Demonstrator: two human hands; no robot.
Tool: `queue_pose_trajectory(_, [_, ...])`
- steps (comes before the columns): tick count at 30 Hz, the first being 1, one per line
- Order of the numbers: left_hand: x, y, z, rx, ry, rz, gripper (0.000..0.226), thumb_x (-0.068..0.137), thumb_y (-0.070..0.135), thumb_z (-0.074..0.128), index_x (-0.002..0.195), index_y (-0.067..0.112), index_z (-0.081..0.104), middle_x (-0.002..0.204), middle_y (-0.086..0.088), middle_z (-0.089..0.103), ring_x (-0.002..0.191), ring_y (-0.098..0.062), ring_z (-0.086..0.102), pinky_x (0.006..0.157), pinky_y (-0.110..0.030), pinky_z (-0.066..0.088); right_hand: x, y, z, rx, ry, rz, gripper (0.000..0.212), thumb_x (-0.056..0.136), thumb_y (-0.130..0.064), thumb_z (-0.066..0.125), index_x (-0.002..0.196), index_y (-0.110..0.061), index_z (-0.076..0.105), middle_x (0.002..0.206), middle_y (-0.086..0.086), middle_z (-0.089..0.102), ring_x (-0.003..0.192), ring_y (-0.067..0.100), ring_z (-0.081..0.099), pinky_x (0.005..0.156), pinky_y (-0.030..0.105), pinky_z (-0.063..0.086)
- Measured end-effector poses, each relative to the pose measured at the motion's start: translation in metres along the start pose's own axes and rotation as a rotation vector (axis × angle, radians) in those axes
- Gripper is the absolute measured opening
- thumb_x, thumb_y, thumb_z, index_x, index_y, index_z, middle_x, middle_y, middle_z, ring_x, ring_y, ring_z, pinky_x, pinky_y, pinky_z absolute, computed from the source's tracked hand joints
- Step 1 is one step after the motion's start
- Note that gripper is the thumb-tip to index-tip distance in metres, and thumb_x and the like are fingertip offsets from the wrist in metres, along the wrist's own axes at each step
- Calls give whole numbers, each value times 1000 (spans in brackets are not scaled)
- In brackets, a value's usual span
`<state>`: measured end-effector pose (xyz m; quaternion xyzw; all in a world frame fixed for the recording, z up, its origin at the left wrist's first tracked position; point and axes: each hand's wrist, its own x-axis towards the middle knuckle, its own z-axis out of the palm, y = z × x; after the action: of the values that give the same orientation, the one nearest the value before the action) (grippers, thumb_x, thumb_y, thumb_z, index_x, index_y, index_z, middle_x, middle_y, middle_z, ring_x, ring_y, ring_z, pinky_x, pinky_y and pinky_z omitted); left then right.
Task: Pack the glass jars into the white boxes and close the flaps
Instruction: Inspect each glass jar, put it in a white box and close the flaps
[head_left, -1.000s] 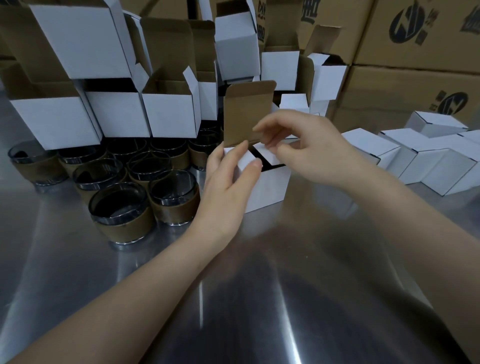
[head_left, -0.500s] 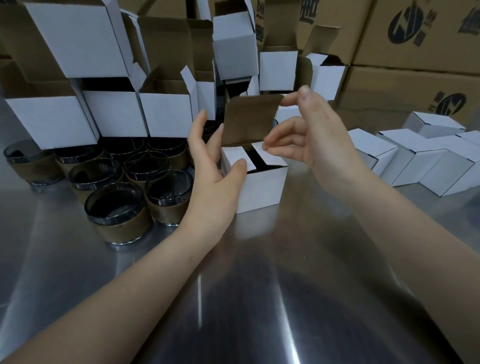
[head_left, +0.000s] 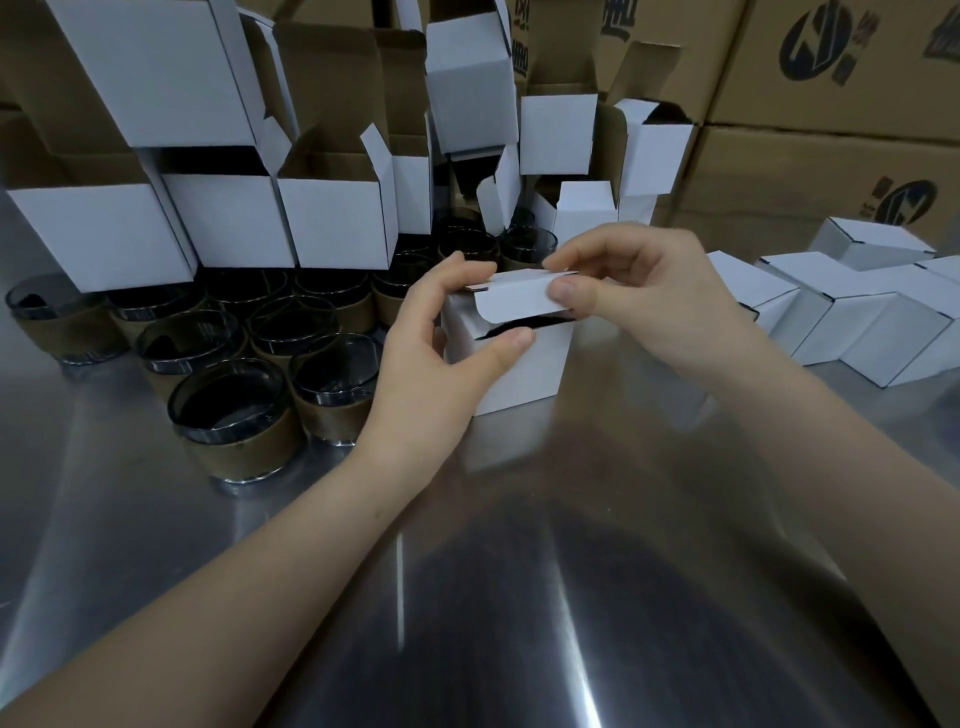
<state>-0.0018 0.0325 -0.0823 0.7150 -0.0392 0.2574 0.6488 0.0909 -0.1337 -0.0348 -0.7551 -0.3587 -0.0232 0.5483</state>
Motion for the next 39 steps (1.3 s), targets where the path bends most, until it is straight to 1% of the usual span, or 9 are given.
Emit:
queue_pose_trajectory(2, [1,0,-1,16,-1,12,44,84,13,74,124,24,58,135,3,54,130,-9,47,110,-40,41,-1,0,1,-63,7,-32,13,84,-8,74,91,-19,72,83,-4,70,79,10,65,79,30,56])
queue_pose_trajectory(4, [1,0,-2,17,0,32,36,90,13,68,122,27,59,137,-1,53,130,-11,47,110,-40,41,-1,1,2,-94,23,-47,12,83,-8,75,91,-18,73,82,-2,69,79,11,65,76,28,55])
queue_pose_trajectory(10, [1,1,-2,100,3,61,30,95,11,59,110,37,62,140,0,50,135,-6,40,113,-28,34,-3,4,6,-142,59,-89,16,79,-9,78,87,-22,73,86,6,72,83,25,67,76,33,55])
queue_pose_trajectory(16, [1,3,-2,117,-15,43,27,95,9,58,104,34,64,140,0,47,134,-2,38,109,-17,33,-1,5,3,-243,29,-124,12,78,-12,80,89,-15,75,84,-5,70,80,9,65,74,25,52])
queue_pose_trajectory(19, [1,3,-1,131,-20,38,27,95,7,58,101,32,65,139,0,46,133,-1,38,110,-21,32,0,3,1,-265,-1,-137,13,78,-10,79,90,-8,76,82,-9,68,78,5,62,75,24,52])
queue_pose_trajectory(23, [1,3,-1,136,-14,31,28,95,7,58,98,34,65,138,2,46,131,2,37,112,-26,32,0,1,0,-312,-36,-162,13,78,-10,79,89,-4,76,82,-10,66,78,11,63,73,29,54])
queue_pose_trajectory(31, [0,4,0,118,-2,12,29,93,3,59,97,31,67,137,3,46,131,1,39,113,-31,34,0,-2,-1,-326,-51,-143,12,79,-10,78,90,-5,76,84,-7,66,82,16,63,77,34,54])
queue_pose_trajectory(36, [-1,6,0,118,-4,9,31,90,1,63,96,32,66,137,2,46,131,-1,40,114,-37,35,0,-3,-1,-310,-39,-120,13,79,-9,78,92,-9,76,82,-7,67,80,8,61,78,31,52])
queue_pose_trajectory(39, [-1,6,0,122,-4,7,31,90,2,63,95,32,67,137,4,46,130,1,41,113,-37,35,0,-4,-2,-318,-40,-112,12,79,-11,78,92,-8,77,82,-6,67,80,10,61,77,31,52])
